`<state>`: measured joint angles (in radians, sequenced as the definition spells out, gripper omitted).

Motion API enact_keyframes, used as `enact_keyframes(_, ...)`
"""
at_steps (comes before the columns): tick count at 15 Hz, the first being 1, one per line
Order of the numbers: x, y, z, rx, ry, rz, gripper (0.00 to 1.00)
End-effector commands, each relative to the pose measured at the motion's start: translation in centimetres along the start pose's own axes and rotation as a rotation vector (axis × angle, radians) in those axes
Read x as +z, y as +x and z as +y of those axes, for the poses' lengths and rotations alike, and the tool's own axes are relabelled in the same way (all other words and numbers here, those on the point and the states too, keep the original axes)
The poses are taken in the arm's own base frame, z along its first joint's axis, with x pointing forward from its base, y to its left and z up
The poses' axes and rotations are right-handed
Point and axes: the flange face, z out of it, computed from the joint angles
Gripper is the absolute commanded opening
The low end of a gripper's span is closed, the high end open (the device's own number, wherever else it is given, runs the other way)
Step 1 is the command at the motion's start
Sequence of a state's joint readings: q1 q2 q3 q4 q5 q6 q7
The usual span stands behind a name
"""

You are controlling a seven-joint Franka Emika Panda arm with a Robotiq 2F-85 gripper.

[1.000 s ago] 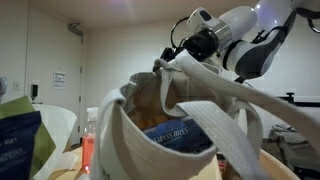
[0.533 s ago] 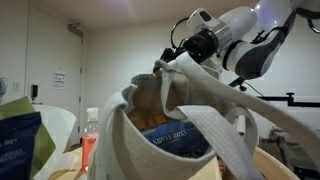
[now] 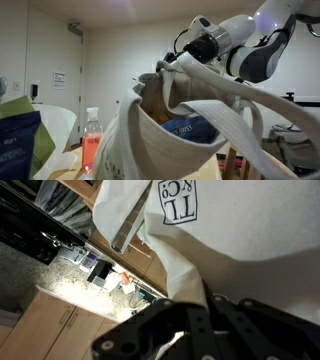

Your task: Move the bag backwards

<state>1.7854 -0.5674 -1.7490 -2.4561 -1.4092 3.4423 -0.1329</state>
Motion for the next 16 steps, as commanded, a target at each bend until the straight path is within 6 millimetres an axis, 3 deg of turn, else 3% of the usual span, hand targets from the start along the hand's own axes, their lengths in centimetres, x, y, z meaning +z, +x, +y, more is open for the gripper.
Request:
enact_keyframes(1,-1.2,-1.1,2.8,0.102,-0.064,0.117,0.01)
enact_keyframes(7,-1.5,-5.0,5.6,0.259,-0.133,0.216,0.01)
enact_keyframes(8,-1.2,-4.3,4.0,0.217,-0.096,0.132,0.04)
enact_keyframes(11,-1.2,-5.7,4.6,0.257,-0.112,0.180,0.04)
enact_keyframes(14,-1.2,-5.9,4.6,0.267,-0.113,0.194,0.04)
enact_keyframes(16,-0.1,-5.5,4.7,0.310,-0.100,0.235,0.01)
